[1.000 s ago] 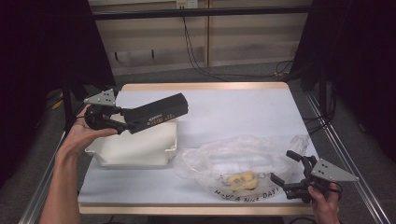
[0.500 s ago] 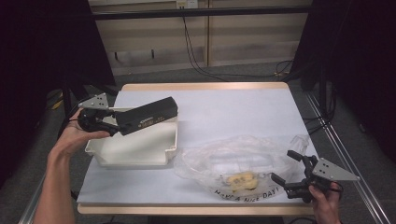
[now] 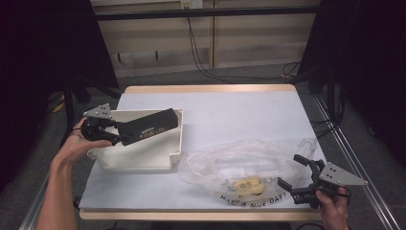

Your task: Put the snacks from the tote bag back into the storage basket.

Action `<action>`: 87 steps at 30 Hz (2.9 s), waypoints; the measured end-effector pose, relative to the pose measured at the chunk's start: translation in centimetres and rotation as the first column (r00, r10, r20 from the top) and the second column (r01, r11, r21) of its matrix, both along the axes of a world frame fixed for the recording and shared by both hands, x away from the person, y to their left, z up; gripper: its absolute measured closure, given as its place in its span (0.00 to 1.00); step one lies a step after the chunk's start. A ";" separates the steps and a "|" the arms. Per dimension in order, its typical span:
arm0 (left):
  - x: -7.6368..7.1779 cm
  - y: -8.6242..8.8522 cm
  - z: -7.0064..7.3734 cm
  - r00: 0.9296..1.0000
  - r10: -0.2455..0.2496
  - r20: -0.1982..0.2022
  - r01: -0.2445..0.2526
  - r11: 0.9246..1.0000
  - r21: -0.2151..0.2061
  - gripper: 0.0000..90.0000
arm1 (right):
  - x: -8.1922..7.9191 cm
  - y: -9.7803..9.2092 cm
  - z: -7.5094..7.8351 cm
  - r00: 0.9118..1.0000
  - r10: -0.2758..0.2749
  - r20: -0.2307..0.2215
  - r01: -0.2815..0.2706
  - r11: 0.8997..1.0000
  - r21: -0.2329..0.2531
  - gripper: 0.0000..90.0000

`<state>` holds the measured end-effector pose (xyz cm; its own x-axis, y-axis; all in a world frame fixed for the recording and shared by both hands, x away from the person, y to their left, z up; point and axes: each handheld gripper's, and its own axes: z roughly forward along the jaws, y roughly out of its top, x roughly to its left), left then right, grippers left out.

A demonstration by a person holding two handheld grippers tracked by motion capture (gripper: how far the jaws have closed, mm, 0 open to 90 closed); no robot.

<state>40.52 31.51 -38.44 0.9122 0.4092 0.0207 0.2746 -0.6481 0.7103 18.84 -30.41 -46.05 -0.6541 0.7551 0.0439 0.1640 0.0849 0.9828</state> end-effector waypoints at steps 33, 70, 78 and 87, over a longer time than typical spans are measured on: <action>3.1 -1.5 -2.8 0.993 -0.062 -0.096 0.073 0.990 0.118 0.48 | 0.3 0.2 -0.3 1.000 0.010 -0.018 -0.010 1.000 -0.015 0.00; 7.1 -4.1 -4.9 0.980 0.076 -0.184 0.012 0.900 0.436 0.39 | 0.3 0.3 -0.4 1.000 0.014 -0.025 -0.015 0.999 -0.040 0.00; 7.5 -4.5 -5.3 0.976 0.106 -0.189 -0.016 0.906 0.424 0.34 | 0.3 0.2 -0.5 1.000 0.014 -0.026 -0.015 0.999 -0.037 0.00; 7.2 -4.3 -5.3 0.979 0.143 -0.146 -0.075 0.915 0.396 0.28 | 0.3 0.3 -0.4 0.999 0.017 -0.027 -0.018 0.999 -0.039 0.00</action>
<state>47.70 27.19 -43.75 0.8664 0.4970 0.0478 0.4520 -0.8214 0.3478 19.17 -30.15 -46.49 -0.6662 0.7451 0.0322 0.1882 0.1262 0.9740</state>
